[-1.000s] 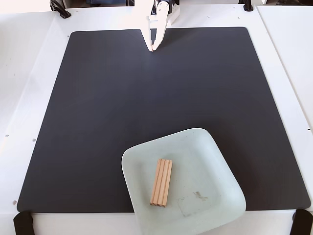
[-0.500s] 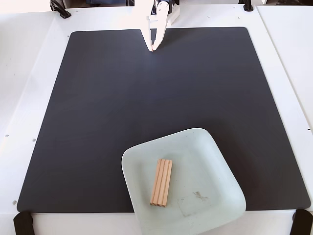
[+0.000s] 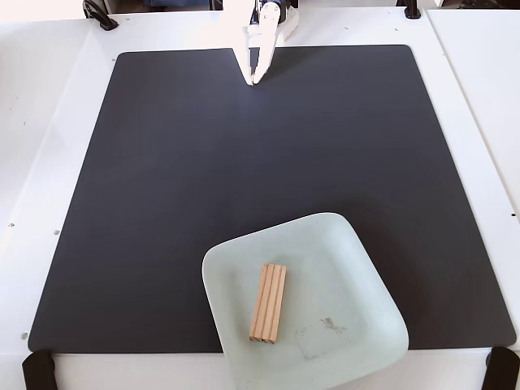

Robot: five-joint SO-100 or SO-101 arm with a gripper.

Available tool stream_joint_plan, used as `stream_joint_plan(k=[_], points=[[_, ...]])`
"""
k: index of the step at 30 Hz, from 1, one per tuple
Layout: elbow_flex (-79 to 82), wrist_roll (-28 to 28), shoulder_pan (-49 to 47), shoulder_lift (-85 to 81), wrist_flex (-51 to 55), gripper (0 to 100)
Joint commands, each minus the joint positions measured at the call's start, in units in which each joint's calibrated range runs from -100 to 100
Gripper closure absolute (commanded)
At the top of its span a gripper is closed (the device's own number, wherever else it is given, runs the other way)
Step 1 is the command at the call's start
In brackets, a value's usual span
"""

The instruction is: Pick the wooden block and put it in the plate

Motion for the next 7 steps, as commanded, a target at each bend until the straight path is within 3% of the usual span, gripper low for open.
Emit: stream_joint_plan(k=[1, 7], points=[[0.34, -0.45, -0.08, -0.26, 0.38, 99], [0.34, -0.45, -0.08, 0.08, 0.47, 99]])
